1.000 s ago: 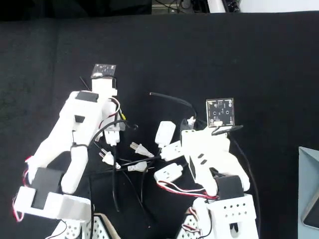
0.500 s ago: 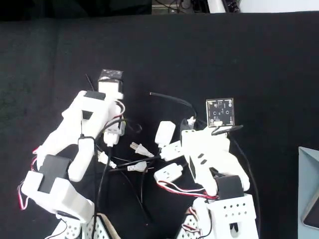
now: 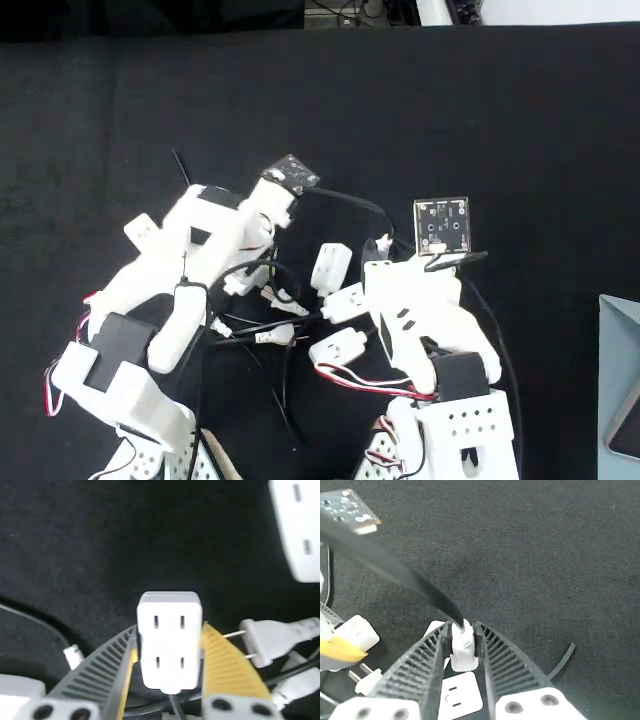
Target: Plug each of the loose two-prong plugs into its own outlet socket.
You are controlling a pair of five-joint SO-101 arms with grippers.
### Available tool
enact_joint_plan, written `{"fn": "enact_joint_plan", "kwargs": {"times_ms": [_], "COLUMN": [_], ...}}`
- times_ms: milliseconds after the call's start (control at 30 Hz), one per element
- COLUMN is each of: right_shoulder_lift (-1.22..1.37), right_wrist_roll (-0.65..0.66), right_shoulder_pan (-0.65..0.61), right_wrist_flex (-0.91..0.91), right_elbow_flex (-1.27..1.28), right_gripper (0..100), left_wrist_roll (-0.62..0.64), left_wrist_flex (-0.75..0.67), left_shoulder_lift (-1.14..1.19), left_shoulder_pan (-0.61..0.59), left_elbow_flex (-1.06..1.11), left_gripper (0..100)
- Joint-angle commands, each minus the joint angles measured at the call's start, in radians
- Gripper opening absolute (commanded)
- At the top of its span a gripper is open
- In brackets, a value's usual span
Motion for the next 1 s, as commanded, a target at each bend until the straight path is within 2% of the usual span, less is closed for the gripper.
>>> {"fn": "enact_joint_plan", "kwargs": {"times_ms": [0, 100, 300, 467, 567, 700, 867, 967], "right_shoulder_lift": [0.001, 0.001, 0.001, 0.001, 0.001, 0.002, 0.002, 0.002], "right_wrist_roll": [0.005, 0.005, 0.008, 0.009, 0.009, 0.009, 0.009, 0.009], "right_shoulder_pan": [0.008, 0.008, 0.008, 0.008, 0.008, 0.008, 0.008, 0.008], "right_wrist_flex": [-0.023, -0.023, -0.023, -0.023, -0.023, -0.023, -0.023, -0.023], "right_elbow_flex": [-0.042, -0.042, -0.045, -0.050, -0.050, -0.050, -0.050, -0.047], "right_gripper": [1.3, 1.3, 1.3, 1.3, 1.3, 1.3, 1.3, 1.3], "left_wrist_roll": [-0.012, -0.014, -0.003, 0.100, 0.126, 0.137, 0.127, 0.101], "left_wrist_flex": [-0.008, 0.000, 0.129, 0.229, 0.242, 0.195, 0.003, -0.061], "left_shoulder_lift": [-0.046, -0.049, -0.186, -0.353, -0.420, -0.465, -0.465, -0.466], "left_shoulder_pan": [-0.038, -0.044, -0.045, -0.108, -0.145, -0.143, -0.153, -0.147], "left_elbow_flex": [-0.068, -0.090, -0.107, -0.099, -0.035, 0.143, 0.358, 0.447], "left_gripper": [26, 26, 26, 26, 26, 26, 26, 26]}}
